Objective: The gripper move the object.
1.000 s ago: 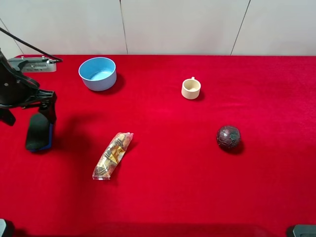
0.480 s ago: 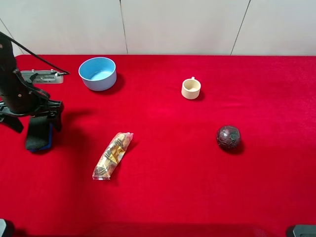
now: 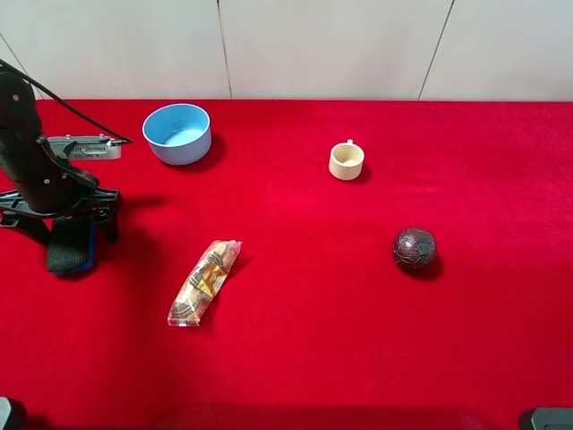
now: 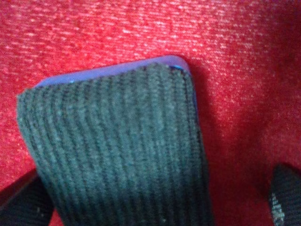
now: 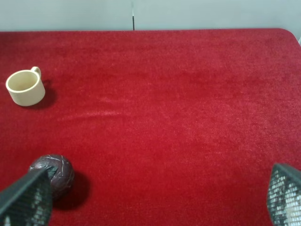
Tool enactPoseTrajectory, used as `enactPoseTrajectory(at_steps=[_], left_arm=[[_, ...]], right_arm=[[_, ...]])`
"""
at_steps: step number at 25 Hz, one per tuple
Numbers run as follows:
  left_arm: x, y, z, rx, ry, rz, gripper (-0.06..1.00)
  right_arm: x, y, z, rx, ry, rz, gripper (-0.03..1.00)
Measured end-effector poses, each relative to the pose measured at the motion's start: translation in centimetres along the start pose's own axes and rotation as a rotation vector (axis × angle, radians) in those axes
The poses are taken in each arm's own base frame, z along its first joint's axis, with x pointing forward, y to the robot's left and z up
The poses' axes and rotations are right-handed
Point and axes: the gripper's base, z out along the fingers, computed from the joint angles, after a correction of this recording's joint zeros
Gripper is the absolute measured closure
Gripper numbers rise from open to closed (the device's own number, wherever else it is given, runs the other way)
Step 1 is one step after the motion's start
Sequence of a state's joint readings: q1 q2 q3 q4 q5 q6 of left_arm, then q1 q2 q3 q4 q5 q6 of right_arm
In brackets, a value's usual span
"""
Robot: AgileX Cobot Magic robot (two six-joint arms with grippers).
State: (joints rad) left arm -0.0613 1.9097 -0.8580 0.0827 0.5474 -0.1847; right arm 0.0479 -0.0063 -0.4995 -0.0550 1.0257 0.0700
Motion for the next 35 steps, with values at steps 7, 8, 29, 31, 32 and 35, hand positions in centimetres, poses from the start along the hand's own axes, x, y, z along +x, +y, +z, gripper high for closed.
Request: enactPoseTrajectory(at_steps=[7,8,29,31,32,35], left_arm=[[0.0,-0.2,0.0,0.017,0.003,-0.022,0.15],[0.0,-0.2,0.0,0.02,0.004,-0.026,0.16],[0.1,-0.5,-0.1,0.056,0.016,-0.076,0.38],[0.3,-0.5,-0.4,0.056,0.023,-0.077,0.38],[0.3,-0.5,-0.7,0.056,0.023,-0.077,0.38],[0.1,-0.5,-1.8,0.059,0.018,-0.078,0.38]], right_arm=[[0.0,0.0,0.0,0.0,0.0,0.0,0.27],[0.0,0.0,0.0,0.0,0.0,0.0,0.27],[0.0,0.0,0.0,0.0,0.0,0.0,0.27],[0.0,0.0,0.0,0.0,0.0,0.0,0.27],[0.0,0.0,0.0,0.0,0.0,0.0,0.27],[0.0,0.0,0.0,0.0,0.0,0.0,0.27]])
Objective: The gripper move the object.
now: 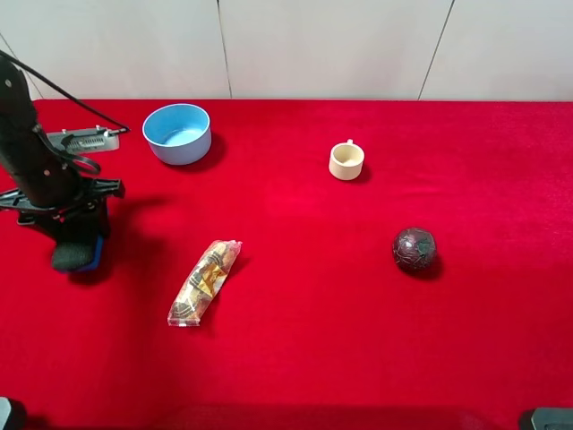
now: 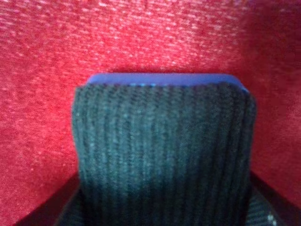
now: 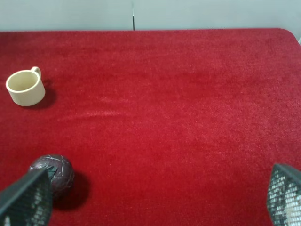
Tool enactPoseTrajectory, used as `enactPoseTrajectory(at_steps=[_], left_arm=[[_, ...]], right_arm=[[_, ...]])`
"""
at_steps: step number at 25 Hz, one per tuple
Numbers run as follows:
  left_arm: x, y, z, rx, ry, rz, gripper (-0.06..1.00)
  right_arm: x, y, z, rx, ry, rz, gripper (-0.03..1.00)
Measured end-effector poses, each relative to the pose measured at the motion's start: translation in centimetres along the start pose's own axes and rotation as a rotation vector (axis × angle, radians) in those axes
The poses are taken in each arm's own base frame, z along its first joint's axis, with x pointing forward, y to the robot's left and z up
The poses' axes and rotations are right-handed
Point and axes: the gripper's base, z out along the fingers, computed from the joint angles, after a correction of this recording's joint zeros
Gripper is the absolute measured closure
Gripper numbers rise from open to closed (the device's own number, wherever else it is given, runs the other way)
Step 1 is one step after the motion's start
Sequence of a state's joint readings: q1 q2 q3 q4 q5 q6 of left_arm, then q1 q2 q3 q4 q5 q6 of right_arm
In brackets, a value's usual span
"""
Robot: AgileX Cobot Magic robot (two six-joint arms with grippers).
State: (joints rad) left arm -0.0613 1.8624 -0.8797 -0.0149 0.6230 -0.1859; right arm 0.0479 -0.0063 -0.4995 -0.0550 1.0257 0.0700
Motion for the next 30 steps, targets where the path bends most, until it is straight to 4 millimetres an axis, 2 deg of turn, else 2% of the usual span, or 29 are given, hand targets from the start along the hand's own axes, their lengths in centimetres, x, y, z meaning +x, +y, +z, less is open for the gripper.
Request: enactPoseTrajectory(at_steps=[13,20,25,30], left_arm=[[1.1,0.0,-4.1,0.024,-0.025,-0.013,0.38],[0.9,-0.3,-6.3,0.041,0.004,-0.022,0.38],[0.5,-1.8,-7.7,0.041,0.002,0.026,0.38],[0.4,-4.0,-9.0,0.045,-0.018,0.094,0.38]], right_arm=[[0.0,0.0,0.0,0.0,0.0,0.0,0.27],[0.0,0.0,0.0,0.0,0.0,0.0,0.27],[0.0,0.0,0.0,0.0,0.0,0.0,0.27],[0.0,0.0,0.0,0.0,0.0,0.0,0.27]])
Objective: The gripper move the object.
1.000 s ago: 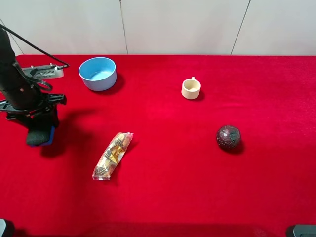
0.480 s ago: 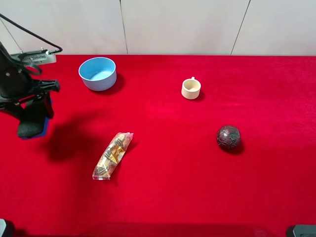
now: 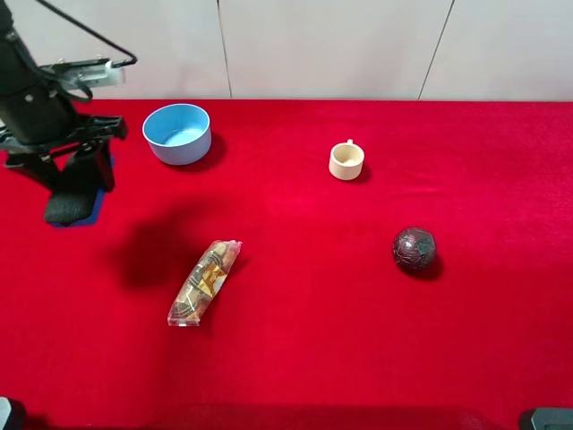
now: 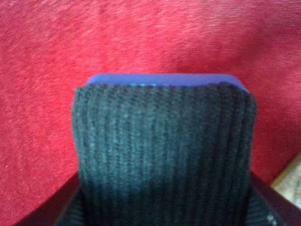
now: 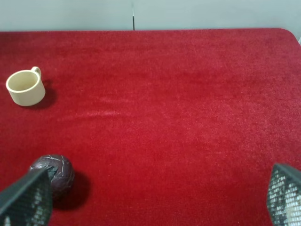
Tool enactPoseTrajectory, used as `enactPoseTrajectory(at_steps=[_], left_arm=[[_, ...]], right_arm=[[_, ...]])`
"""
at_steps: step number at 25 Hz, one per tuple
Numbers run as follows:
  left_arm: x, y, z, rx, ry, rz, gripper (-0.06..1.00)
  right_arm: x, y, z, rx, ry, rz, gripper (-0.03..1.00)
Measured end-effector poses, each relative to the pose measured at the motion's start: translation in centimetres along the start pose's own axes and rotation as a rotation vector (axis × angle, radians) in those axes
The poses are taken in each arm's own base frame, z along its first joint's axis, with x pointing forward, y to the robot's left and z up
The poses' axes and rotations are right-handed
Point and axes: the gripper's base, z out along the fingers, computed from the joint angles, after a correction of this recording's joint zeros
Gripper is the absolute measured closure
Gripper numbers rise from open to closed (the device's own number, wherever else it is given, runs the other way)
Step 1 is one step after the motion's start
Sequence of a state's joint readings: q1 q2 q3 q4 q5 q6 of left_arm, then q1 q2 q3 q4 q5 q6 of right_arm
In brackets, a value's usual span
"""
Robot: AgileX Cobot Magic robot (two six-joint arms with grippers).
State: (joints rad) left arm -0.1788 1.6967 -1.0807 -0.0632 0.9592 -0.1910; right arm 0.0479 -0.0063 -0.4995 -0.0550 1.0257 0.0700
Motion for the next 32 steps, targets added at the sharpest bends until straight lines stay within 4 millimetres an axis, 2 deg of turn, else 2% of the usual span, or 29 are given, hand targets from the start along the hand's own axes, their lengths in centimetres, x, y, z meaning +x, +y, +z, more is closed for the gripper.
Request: enactPoseTrajectory(at_steps=[3,4,13,32], left_arm=[[-0.1,-0.9,-0.5,0.003,-0.012,0.015,0.38],[-0.2,-1.9,-1.0,0.005,-0.021,0.038,0.38],[0.2,-6.5,-2.9,0.012,-0.077,0.137,0.38],[3.6,-13.6,-2.9,0.04,-0.13,0.291,0.38]], right_arm=[[0.0,0.0,0.0,0.0,0.0,0.0,0.27],[0.0,0.0,0.0,0.0,0.0,0.0,0.27],[0.0,0.0,0.0,0.0,0.0,0.0,0.27],[0.0,0.0,0.0,0.0,0.0,0.0,0.27]])
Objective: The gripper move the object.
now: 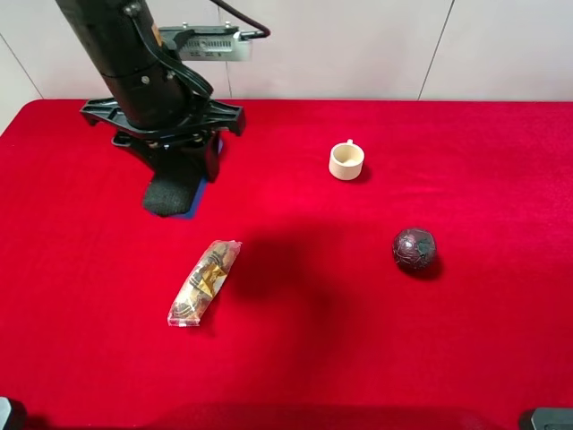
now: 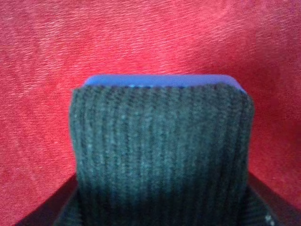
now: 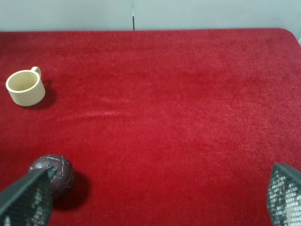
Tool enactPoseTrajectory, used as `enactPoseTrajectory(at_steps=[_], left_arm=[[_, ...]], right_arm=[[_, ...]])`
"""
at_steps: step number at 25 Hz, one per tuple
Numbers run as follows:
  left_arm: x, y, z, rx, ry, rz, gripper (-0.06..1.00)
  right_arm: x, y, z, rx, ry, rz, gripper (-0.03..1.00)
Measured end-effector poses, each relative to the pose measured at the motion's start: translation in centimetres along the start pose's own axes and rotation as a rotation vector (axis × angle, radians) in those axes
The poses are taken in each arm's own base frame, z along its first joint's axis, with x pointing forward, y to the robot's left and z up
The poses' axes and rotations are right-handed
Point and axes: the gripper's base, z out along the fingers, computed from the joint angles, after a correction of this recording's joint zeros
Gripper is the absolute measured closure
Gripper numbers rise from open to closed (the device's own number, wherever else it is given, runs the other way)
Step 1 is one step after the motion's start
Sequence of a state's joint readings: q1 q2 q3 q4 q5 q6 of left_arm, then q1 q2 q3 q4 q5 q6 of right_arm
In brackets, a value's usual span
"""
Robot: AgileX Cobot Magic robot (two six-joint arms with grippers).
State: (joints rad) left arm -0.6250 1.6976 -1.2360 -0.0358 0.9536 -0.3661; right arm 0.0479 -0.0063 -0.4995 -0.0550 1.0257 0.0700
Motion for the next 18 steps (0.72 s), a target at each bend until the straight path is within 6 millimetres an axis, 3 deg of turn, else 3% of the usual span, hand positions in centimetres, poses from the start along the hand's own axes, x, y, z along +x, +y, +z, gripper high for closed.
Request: enactPoseTrajectory(at_steps=[4,18], left_arm=[[-0.1,-1.5,0.3,0.005,0.001,0.033,0.38],[-2.0,-9.9,3.1,0.033,-0.001,0.204,0.38]], right_arm=[[0.0,0.0,0.0,0.0,0.0,0.0,0.27],[0.0,0.0,0.0,-0.003,0.0,0.002,0.27]])
